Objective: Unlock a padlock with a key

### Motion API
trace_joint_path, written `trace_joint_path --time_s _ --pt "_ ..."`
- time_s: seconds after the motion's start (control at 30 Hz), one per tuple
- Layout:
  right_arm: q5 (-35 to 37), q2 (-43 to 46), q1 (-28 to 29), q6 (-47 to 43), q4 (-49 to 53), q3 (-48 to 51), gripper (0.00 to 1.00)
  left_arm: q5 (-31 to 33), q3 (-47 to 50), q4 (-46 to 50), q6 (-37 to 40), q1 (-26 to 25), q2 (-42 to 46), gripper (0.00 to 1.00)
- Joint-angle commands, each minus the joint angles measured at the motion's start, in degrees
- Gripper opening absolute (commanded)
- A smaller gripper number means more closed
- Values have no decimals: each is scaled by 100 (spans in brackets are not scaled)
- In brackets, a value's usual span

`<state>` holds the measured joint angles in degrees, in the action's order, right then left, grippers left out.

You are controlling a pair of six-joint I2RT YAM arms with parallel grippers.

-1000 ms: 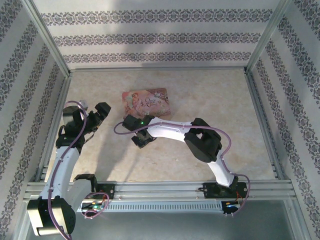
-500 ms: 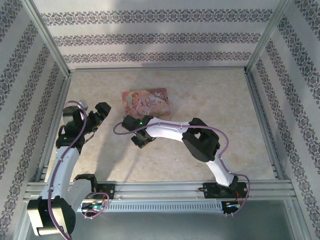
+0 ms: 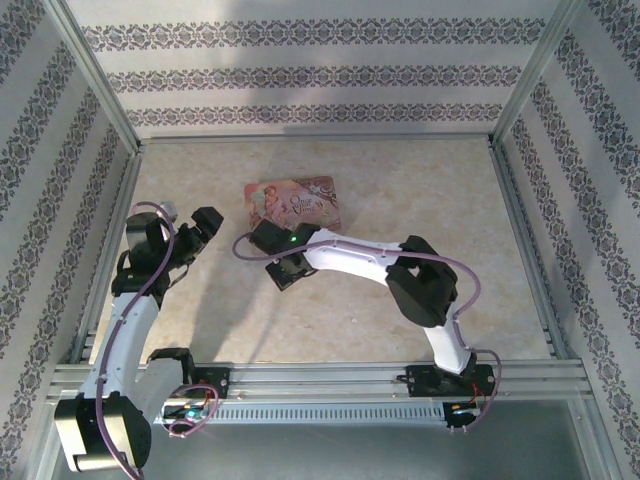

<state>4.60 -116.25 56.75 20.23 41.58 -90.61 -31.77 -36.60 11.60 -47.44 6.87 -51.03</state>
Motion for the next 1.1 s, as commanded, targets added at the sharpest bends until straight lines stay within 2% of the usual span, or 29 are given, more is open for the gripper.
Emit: trace_joint_path --time_s 0.0,0.17,0.3,0.4,0.57,0.67,0.83,1.0,1.07 --pt "-211 513 -144 -169 -58 172 0 -260 -94 237 131 60 99 100" --pt "-616 948 -345 -248 -135 292 0 -664 106 19 -377 51 154 99" --pt "-1004 1451 -612 -247 -391 491 0 -1112 703 -1318 -1689 -37 179 97" --pt "-1427 1850 -844 -258 -668 648 0 -1066 1065 -2436 -2663 -309 139 96" --pt "-2090 2493 -1269 -230 -1295 1001 0 -675 1173 -3677 -3718 -1021 -222 95" --pt "-2359 2787 -1476 -239 -1626 1193 0 -116 1261 -4541 -4434 -1566 -559 94" --pt "-2764 3143 -1708 -110 -2291 1555 0 759 1442 -6513 -5746 -2284 -1448 91" --pt "-3012 3338 -1720 65 -2962 1875 0 1083 1100 -7365 -6365 -2815 -2282 91" --pt "-2992 3404 -1701 137 -3178 2020 0 1294 994 -7828 -6634 -3004 -2609 87"
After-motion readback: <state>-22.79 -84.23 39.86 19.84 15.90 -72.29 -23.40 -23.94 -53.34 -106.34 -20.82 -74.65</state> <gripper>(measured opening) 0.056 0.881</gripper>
